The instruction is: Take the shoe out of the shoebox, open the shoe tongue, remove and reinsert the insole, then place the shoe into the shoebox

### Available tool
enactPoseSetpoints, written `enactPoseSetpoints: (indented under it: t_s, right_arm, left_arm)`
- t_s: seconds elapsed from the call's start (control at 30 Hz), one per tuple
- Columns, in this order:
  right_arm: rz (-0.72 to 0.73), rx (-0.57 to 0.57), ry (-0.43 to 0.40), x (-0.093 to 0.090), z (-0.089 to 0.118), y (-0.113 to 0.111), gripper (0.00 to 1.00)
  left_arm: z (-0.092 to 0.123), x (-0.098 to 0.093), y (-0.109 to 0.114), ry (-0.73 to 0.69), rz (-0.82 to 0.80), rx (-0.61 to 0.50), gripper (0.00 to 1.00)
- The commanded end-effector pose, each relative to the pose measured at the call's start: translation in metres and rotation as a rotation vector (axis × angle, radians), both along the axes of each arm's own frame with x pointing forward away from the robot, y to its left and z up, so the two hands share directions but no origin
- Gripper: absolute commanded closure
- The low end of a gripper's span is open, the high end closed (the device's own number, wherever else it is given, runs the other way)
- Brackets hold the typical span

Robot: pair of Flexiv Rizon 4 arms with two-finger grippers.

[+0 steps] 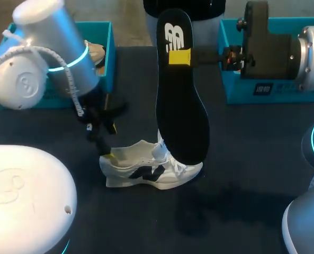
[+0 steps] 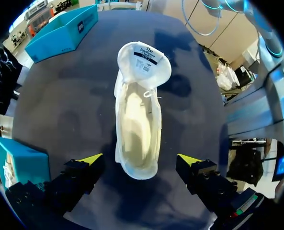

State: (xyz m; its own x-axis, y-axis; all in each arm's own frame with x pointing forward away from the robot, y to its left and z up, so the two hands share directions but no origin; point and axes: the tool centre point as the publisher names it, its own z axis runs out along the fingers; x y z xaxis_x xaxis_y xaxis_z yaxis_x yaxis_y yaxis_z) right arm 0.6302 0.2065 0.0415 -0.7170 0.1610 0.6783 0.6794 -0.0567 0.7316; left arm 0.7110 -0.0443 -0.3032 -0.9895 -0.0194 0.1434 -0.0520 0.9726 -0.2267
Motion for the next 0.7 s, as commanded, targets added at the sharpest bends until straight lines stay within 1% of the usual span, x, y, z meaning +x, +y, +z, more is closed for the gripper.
enactPoseSetpoints:
  t_s: [0.03,0.13,0.2,0.47,0.7]
  right_arm:
    - [-0.002,0.0,0.001,0.0004,-0.0003,0.0034,1.0]
    - [-0.002,0.0,0.001,0.0004,-0.0003,0.0034,1.0]
    - [-0.002,0.0,0.001,0.0004,-0.0003,0.0034,1.0]
    - [-0.002,0.0,0.001,0.0004,-0.0003,0.0034,1.0]
    - [-0.002,0.0,0.001,0.0004,-0.0003,0.0034,1.0]
  left_arm:
    - [0.007,-0.0061,-0.0061,-0.011,-0.001,0.102,0.0]
    - [0.0083,-0.008,-0.0062,-0.031,0.002,0.119,0.0]
    - [0.0088,-0.0085,-0.005,-0.039,0.036,0.146,0.0]
    - [0.0135,-0.0135,-0.001,-0.05,0.032,0.124,0.0]
    - [0.0139,-0.0152,0.0001,-0.054,0.035,0.127,0.0]
